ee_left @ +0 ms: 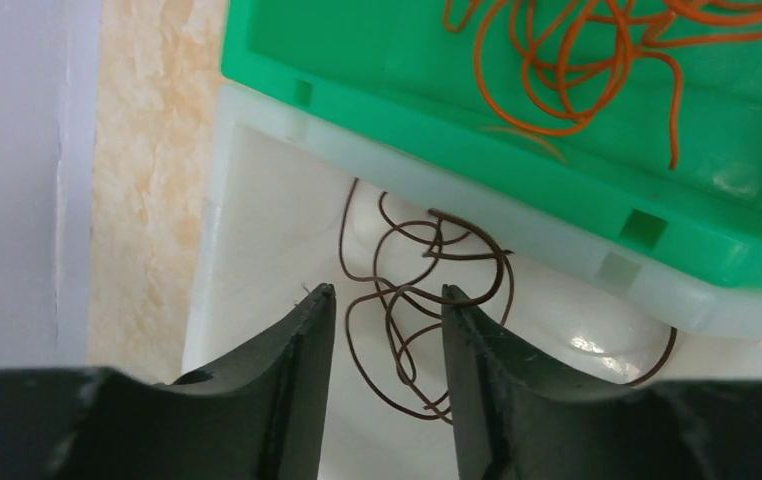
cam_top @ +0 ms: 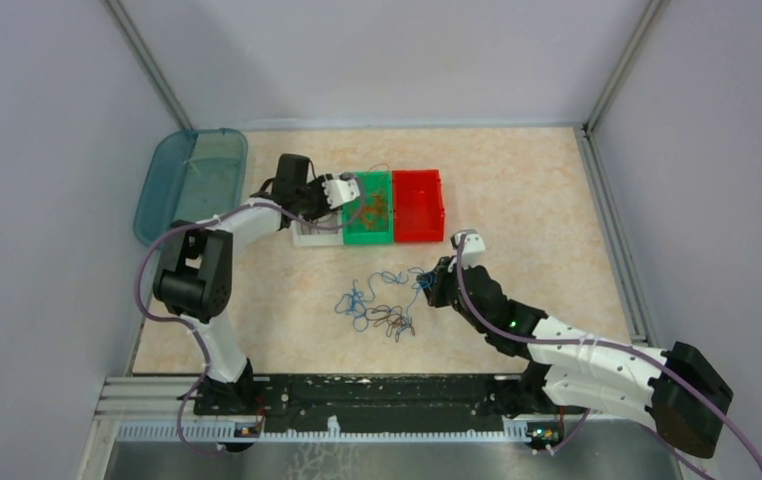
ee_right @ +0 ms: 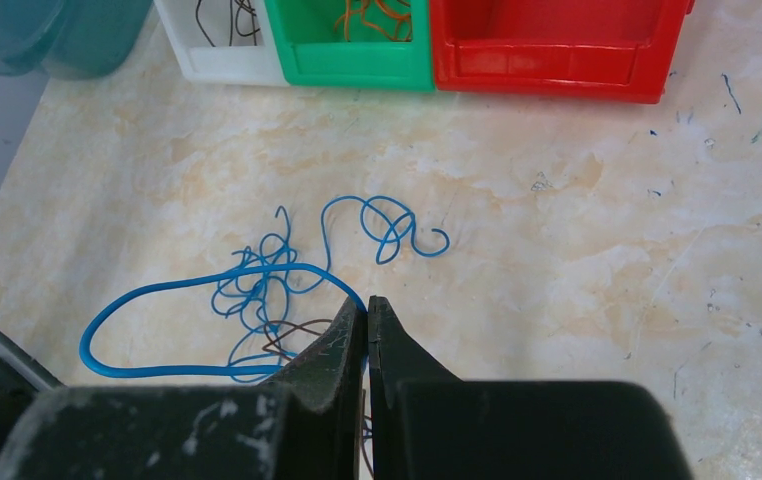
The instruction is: Untangle the cables
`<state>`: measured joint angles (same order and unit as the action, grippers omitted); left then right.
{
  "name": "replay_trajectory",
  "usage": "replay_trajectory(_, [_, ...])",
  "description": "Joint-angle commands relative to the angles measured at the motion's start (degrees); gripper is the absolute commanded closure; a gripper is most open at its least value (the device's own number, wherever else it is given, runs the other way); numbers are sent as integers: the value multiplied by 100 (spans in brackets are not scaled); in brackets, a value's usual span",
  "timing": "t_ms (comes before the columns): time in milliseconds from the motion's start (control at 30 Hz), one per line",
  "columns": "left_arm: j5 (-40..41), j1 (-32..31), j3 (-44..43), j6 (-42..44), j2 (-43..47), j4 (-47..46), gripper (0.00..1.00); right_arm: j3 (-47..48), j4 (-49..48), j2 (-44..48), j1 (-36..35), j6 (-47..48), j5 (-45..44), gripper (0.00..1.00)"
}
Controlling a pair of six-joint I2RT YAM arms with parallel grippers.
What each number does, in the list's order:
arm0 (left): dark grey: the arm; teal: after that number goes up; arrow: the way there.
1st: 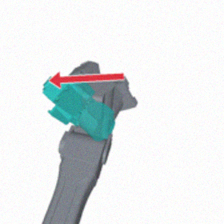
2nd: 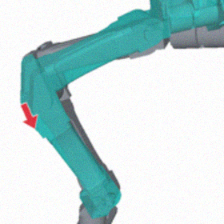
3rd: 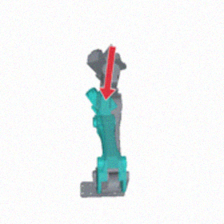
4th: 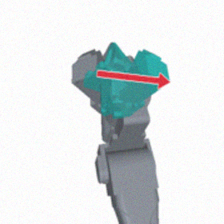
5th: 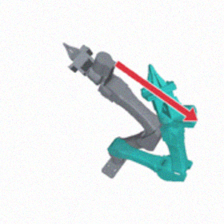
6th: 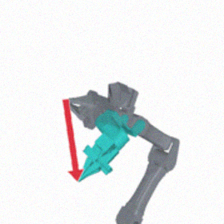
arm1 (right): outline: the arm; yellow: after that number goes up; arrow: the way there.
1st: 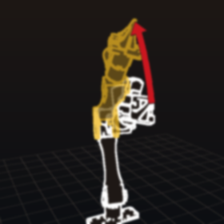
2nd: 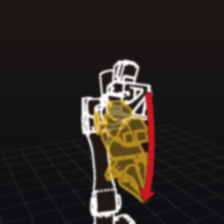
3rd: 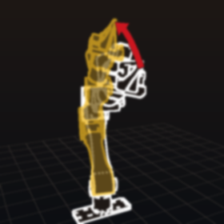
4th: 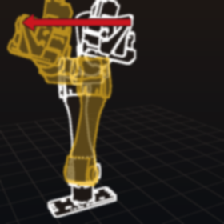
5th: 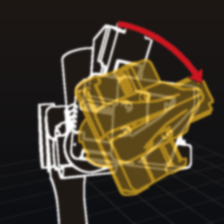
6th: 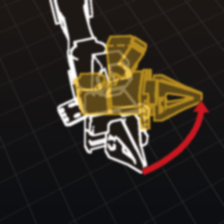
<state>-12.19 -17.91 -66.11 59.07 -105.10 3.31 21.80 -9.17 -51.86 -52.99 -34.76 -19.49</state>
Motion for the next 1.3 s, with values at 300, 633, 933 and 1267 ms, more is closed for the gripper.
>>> replay_trajectory(300, [-707,185,-1111,58,723,1264,18,208,-142,36,34,-31,-8,100])
replay_trajectory(633, [-2871,134,-1253,-998,2325,2507,1,635,-679,88,35,14,674,100])
replay_trajectory(933, [-4113,-987,525,-2634,4117,2040,1,1296,-2016,-143,22,-274,1957,100])
replay_trajectory(1267, [-4573,-1679,1229,-4357,4104,484,7,1774,-2842,-606,-87,-506,2437,100])
